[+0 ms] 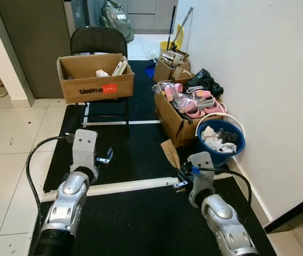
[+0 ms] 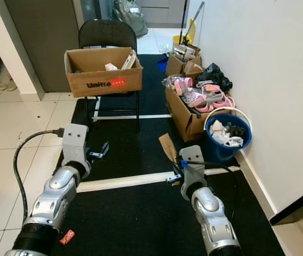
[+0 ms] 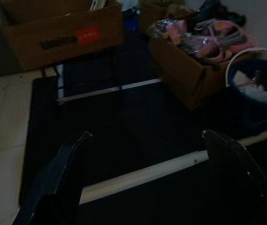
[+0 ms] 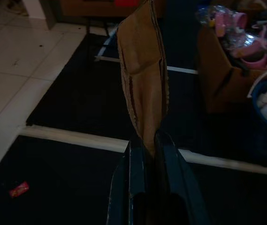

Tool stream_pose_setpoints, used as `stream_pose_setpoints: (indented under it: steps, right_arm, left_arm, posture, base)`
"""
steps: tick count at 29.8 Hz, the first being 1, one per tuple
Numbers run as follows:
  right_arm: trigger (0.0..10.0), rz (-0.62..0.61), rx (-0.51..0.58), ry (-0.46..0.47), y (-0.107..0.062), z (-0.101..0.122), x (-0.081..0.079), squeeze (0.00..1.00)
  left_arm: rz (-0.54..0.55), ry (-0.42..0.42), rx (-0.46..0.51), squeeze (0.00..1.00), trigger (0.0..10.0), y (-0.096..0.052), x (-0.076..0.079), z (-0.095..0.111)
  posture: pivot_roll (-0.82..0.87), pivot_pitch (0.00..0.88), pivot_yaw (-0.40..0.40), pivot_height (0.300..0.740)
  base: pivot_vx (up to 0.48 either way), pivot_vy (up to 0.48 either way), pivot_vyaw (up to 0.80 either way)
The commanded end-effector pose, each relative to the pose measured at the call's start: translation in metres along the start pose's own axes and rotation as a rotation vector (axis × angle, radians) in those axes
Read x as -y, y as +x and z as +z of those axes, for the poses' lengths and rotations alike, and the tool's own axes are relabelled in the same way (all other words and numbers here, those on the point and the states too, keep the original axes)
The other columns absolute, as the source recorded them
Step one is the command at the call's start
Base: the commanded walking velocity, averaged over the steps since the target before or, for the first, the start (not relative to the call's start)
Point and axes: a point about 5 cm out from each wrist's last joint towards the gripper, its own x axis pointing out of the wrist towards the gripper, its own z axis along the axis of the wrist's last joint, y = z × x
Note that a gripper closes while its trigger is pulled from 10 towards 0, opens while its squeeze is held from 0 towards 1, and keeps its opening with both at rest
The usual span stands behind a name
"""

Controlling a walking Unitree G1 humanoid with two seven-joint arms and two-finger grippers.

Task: Picking trash to rubbish bin

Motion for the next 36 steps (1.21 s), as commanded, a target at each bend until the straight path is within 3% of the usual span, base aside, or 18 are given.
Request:
stream_pose_setpoints:
  steps: [1, 36]
  right_arm:
    - [10.0, 0.004, -0.009, 0.01, -0.0026, -0.0036, 0.0005, 0.0]
    - [10.0, -0.012, 0.001, 0.029, 0.0004, -0.0012, 0.0027, 0.0]
  left_arm:
    - [-0.004, -0.025, -0.018, 0.0, 10.0, -0.0007, 0.004, -0.0035]
    - [-0.006, -0.001, -0.013, 0.0, 10.0, 0.0031, -0.0007, 0.0022]
  posture:
    - [-0.06, 0.071, -0.014, 0.74]
    - [-0.06, 0.08, -0.022, 0.74]
  base:
    - [0.0, 0.0, 0.0]
    - [0.265, 0.0, 0.0]
